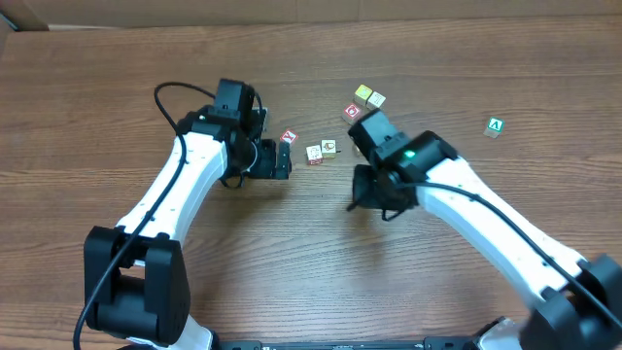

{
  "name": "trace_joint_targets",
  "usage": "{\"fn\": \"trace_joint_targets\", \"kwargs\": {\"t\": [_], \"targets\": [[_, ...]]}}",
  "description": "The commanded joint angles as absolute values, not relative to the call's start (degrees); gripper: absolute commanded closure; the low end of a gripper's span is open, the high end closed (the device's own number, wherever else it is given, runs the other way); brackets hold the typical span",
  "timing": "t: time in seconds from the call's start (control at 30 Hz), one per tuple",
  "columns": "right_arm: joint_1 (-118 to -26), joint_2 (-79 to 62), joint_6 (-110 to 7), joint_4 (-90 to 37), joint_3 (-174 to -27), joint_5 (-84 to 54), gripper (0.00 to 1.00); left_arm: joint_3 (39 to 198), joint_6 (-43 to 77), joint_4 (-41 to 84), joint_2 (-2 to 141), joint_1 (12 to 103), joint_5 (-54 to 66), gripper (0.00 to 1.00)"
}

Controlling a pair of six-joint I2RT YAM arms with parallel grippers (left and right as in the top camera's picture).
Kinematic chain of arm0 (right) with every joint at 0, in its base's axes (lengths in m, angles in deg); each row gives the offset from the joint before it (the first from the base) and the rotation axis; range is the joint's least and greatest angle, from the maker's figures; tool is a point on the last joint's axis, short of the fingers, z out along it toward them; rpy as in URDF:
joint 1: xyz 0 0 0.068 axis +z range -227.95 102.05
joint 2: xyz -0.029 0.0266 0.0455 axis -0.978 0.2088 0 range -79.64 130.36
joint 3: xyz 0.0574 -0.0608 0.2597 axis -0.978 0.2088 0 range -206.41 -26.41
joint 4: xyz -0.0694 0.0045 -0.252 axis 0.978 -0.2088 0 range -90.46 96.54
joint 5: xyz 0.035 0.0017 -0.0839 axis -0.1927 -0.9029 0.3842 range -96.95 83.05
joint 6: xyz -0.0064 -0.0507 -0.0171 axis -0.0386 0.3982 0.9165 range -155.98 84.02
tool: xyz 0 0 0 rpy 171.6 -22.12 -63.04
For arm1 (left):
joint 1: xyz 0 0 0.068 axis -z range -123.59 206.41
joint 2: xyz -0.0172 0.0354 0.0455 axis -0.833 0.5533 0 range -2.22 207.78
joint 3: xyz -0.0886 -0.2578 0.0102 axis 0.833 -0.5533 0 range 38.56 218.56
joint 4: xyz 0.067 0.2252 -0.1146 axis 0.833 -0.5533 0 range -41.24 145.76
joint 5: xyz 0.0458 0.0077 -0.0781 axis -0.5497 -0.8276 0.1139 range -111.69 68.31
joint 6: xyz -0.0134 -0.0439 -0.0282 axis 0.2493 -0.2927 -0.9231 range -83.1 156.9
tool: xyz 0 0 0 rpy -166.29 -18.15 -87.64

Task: Flip 5 blocks
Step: 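Carry the block toward the front and set it down with the right gripper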

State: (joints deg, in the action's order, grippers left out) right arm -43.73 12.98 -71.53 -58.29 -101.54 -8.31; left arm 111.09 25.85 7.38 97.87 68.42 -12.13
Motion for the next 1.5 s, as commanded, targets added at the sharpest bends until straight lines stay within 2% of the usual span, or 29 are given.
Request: {"fn": "trace_joint_targets", "kwargs": {"t": [0.0, 0.13, 0.47, 0.63, 0.93, 1.1, 1.33, 1.47], "targets": [[-43.7, 12.0, -75.2, -61.9, -100.9, -4.7, 0.91, 109.0, 23.0, 8.3, 98.3, 68.4, -12.5, 0.0], [-43.7, 12.0, -76.0, -62.1, -96.5, -4.8, 0.91, 109.0, 22.9, 7.3, 98.3, 68.4, -12.5, 0.0], [-42.4, 12.0, -76.5, -51.7, -81.7, -14.6, 0.91, 109.0, 22.9, 6.9, 98.3, 68.4, -12.4, 0.0], [-38.6, 12.0, -78.1, -50.5, -80.1, -14.5, 0.91, 109.0, 22.9, 7.0, 98.3, 68.4, -12.5, 0.0], [-37.8, 12.0, -79.0, -45.2, -75.6, -16.5, 0.9, 109.0, 22.9, 6.9, 98.3, 68.4, -12.4, 0.0], [-37.8, 12.0, -77.7, -43.3, -75.4, -16.5, 0.84, 109.0, 22.9, 6.7, 98.3, 68.4, -12.0, 0.0], [-37.8, 12.0, -76.4, -42.2, -75.4, -16.0, 0.69, 109.0, 22.9, 6.3, 98.3, 68.4, -11.1, 0.0], [-37.8, 12.0, -76.4, -42.2, -75.4, -15.7, 0.65, 109.0, 22.9, 6.2, 98.3, 68.4, -11.1, 0.0]]}}
